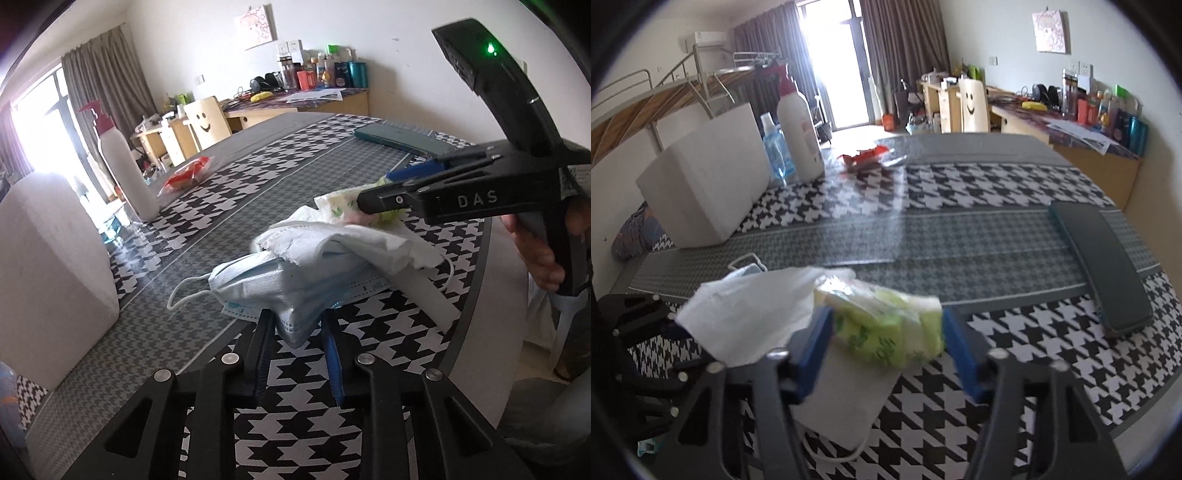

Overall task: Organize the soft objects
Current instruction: 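Grasp the green snack packet with the right gripper while the left gripper grasps the blue mask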

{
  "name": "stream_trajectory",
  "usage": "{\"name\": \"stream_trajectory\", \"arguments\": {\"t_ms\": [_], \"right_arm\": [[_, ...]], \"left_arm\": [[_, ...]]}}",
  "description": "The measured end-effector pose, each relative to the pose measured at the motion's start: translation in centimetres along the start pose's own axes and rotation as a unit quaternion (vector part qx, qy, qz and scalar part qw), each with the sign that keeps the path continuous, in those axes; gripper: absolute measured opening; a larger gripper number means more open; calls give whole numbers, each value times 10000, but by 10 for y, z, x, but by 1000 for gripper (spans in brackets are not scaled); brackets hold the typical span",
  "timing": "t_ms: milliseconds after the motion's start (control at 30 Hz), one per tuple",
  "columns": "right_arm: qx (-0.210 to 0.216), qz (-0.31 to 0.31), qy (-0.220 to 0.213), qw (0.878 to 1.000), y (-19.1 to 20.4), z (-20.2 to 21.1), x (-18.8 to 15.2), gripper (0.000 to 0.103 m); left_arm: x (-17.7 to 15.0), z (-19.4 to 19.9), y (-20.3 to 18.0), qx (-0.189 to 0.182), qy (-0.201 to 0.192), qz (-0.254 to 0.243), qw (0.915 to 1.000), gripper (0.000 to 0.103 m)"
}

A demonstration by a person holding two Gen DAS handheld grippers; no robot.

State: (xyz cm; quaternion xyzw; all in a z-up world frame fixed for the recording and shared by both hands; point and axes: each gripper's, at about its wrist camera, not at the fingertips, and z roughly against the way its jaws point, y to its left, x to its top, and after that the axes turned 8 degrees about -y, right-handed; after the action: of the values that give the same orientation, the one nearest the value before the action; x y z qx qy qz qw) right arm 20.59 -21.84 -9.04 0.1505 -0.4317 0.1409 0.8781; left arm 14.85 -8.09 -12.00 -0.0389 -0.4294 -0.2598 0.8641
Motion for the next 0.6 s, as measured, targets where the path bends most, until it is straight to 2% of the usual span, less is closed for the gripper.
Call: {"name": "stream_trajectory", "arguments": {"t_ms": [167, 333, 600], "right_arm": [[-19, -40, 115, 9999, -1, -2, -4, 40], [-36, 48, 163, 9998, 2, -3, -6, 37], [-14, 140, 44, 9999, 10, 2, -5, 15]], "left_arm": [[-1, 3, 0, -15, -44, 21, 10000, 26], [0, 6, -2, -39, -66, 62, 10000, 26], [-1, 17, 0, -76, -181, 188, 9996, 21]]}}
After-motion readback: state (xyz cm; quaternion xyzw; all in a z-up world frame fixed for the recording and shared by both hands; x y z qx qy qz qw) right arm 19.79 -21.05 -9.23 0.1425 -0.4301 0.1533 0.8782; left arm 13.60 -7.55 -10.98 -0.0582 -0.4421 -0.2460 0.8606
